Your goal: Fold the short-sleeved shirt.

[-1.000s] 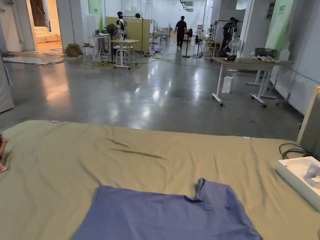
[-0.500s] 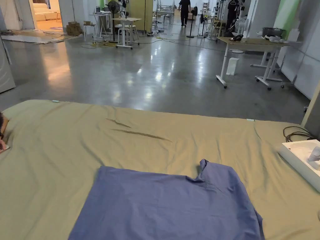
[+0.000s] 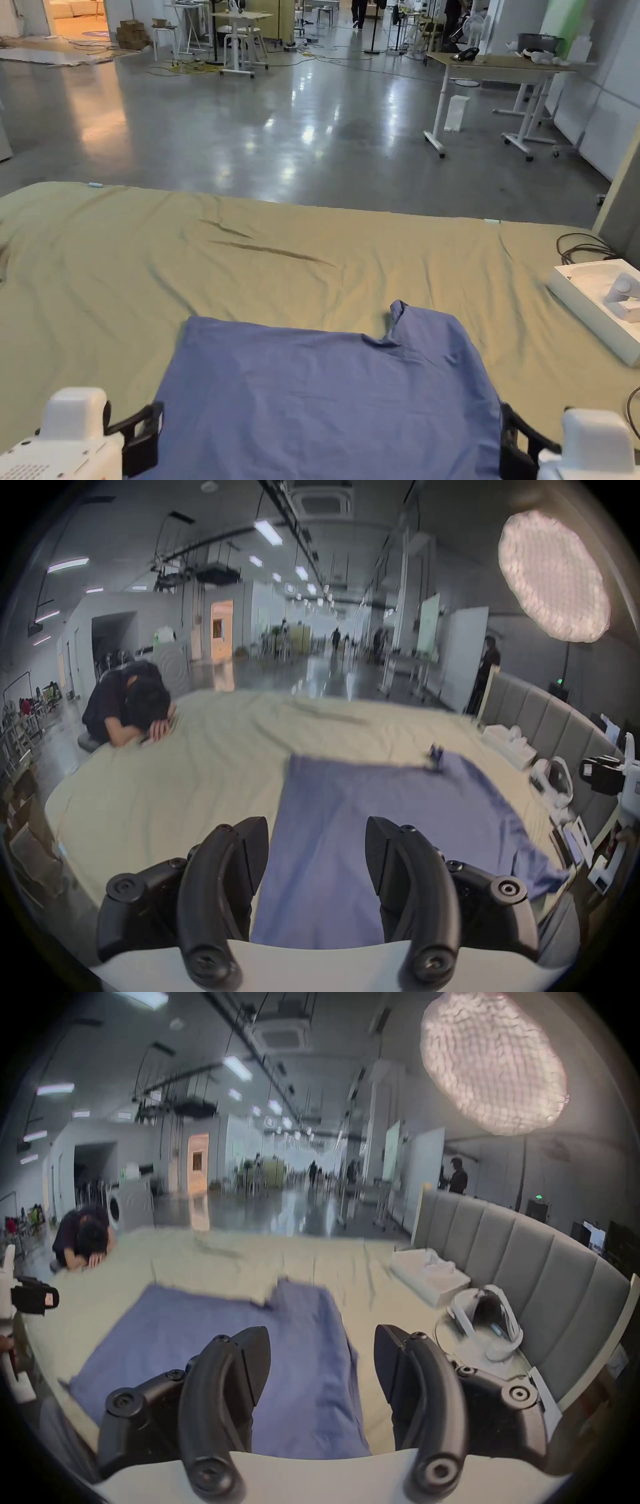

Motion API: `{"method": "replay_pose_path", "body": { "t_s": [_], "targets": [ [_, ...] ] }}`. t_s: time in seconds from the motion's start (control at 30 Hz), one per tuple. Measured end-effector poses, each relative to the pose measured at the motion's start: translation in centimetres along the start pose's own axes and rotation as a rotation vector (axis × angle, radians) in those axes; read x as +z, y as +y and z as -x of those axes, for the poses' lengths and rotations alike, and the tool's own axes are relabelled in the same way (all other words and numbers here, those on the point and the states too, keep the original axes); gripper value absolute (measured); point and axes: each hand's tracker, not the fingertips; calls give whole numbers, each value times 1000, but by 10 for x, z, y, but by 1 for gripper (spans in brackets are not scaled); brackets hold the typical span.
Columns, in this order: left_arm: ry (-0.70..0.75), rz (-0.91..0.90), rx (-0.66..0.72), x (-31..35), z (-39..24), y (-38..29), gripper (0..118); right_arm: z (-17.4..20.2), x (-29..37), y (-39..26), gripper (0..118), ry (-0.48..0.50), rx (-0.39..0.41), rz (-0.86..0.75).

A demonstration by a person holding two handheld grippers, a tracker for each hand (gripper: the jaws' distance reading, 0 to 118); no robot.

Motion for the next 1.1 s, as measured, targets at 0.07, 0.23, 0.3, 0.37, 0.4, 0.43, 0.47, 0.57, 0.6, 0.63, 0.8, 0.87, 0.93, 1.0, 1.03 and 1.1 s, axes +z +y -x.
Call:
{"method": "replay_pose_path", "body": {
  "t_s": [0.07,0.23,0.3,0.37,0.4,0.43,0.47,0.57,0.6,0.63,0.8,0.87,0.93,1.0,1.03,1.1],
  "targets": [
    [-3,-79,-10,1,-16,16,58,10,-1,11,63,-6,-34,-71],
    [11,-211,-123,3,-48,43,44,33,-1,29,29,-59,-27,-179],
    [48,-230,-154,4,-58,49,14,36,-1,33,12,-66,-32,-193],
    [36,-231,-139,1,-56,53,6,36,-2,36,0,-55,-31,-206],
    [17,-236,-125,3,-56,53,1,36,-2,36,0,-61,-26,-212],
    [29,-234,-116,4,-55,53,1,36,-1,36,0,-57,-22,-215],
    [16,-221,-108,3,-50,52,1,34,1,37,0,-40,-22,-219],
    [28,-147,-108,2,-40,45,1,34,0,38,0,-31,-26,-213],
    [15,-102,-106,0,-34,41,1,33,-1,37,0,-20,-28,-205],
    [6,-51,-99,-2,-26,36,1,32,-3,37,0,-14,-35,-195],
    [50,174,-97,-8,17,-3,1,33,-14,26,0,-10,-27,-140],
    [56,280,-76,-10,37,-19,1,34,-18,20,0,-1,-23,-114],
    [57,368,-35,-11,55,-32,1,36,-23,15,0,11,-20,-88],
    [39,435,17,-9,73,-44,1,38,-27,10,0,20,-14,-68],
    [33,473,41,-9,82,-50,1,40,-30,8,0,24,-9,-54],
    [28,524,65,-7,54,-36,5,42,-33,5,0,33,-7,-37]
  ]
}}
